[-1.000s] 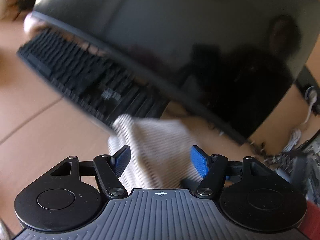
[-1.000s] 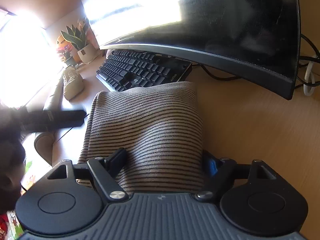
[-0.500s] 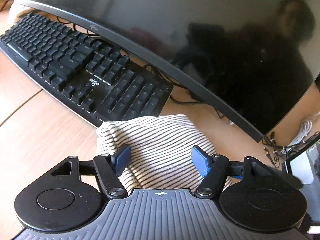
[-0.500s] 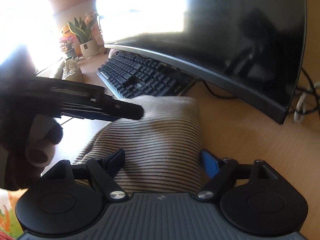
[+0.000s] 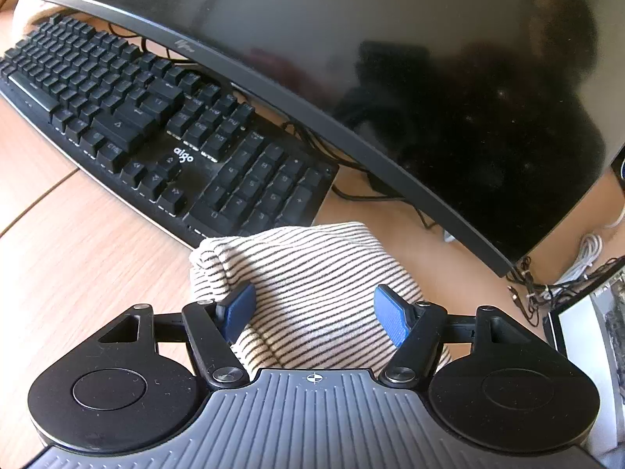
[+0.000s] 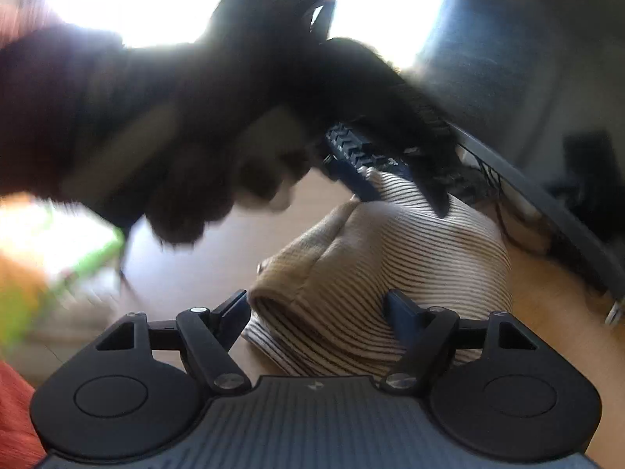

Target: Fold clothes

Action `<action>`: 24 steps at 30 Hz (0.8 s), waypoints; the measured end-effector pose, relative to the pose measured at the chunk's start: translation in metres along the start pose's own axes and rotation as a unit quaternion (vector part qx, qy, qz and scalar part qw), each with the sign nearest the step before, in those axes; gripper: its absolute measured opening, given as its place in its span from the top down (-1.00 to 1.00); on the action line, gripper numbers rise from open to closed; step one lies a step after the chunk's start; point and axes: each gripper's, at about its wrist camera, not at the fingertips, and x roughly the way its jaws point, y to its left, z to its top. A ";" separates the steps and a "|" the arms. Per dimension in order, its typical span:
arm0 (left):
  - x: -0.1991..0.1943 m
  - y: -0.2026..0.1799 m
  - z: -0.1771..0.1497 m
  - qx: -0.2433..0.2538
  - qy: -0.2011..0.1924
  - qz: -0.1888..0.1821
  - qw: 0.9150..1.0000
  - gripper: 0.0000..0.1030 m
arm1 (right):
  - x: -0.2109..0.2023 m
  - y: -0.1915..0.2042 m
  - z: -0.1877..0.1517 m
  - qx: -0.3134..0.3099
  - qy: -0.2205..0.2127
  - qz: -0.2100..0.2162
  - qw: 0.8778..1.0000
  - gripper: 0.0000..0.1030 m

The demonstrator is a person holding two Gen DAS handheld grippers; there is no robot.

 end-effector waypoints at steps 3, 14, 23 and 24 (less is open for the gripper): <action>-0.001 0.001 -0.001 0.003 -0.003 -0.003 1.000 -0.41 | -0.021 -0.036 0.000 0.085 -0.018 -0.025 0.996 -0.61; -0.007 0.001 -0.003 0.008 -0.005 -0.002 1.000 -0.41 | 0.008 -0.096 -0.041 0.319 0.015 0.025 0.947 -0.55; -0.013 0.006 -0.004 0.002 -0.007 0.006 1.000 -0.45 | 0.000 -0.085 -0.004 0.198 0.021 -0.028 0.980 -0.28; -0.018 0.007 -0.004 -0.003 -0.012 0.007 1.000 -0.44 | 0.004 -0.082 -0.002 0.183 0.029 -0.040 0.982 -0.29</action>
